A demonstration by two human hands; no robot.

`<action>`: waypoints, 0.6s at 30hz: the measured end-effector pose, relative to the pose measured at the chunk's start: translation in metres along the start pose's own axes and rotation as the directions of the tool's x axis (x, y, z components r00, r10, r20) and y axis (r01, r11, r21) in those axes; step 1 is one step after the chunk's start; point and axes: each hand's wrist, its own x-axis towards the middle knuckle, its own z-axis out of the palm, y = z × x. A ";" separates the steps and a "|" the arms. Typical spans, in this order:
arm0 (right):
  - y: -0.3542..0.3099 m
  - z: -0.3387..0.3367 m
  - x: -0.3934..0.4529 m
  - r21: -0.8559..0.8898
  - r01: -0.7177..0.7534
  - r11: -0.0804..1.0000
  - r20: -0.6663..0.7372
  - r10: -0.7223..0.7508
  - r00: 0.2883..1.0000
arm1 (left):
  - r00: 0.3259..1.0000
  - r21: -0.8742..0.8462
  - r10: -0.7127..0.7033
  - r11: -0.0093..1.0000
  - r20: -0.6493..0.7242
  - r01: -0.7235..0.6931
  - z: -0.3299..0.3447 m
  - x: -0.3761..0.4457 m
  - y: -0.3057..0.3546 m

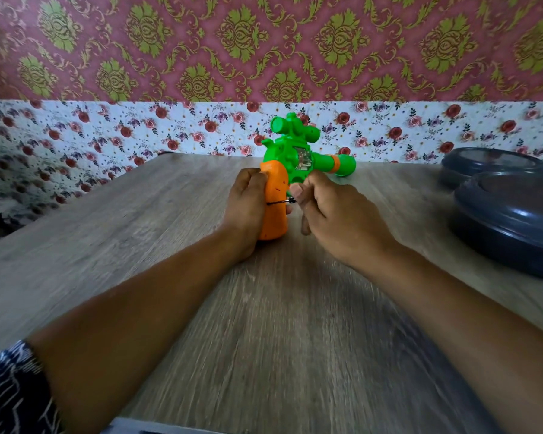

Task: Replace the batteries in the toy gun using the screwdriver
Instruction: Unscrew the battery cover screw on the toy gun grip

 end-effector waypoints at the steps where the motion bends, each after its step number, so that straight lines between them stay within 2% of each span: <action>1: 0.000 -0.001 0.000 -0.027 -0.008 1.000 -0.003 0.008 1.000 | 1.000 -0.020 -0.013 1.000 0.005 0.013 0.000 0.000 0.000; 9: -0.006 -0.004 0.001 -0.059 0.071 0.996 0.029 -0.069 0.997 | 0.998 0.045 0.052 0.998 0.016 -0.053 0.002 -0.006 0.005; 18: -0.004 -0.006 0.002 0.088 0.075 0.993 0.068 -0.081 0.994 | 0.999 0.031 0.034 0.999 -0.010 -0.034 0.002 -0.006 0.005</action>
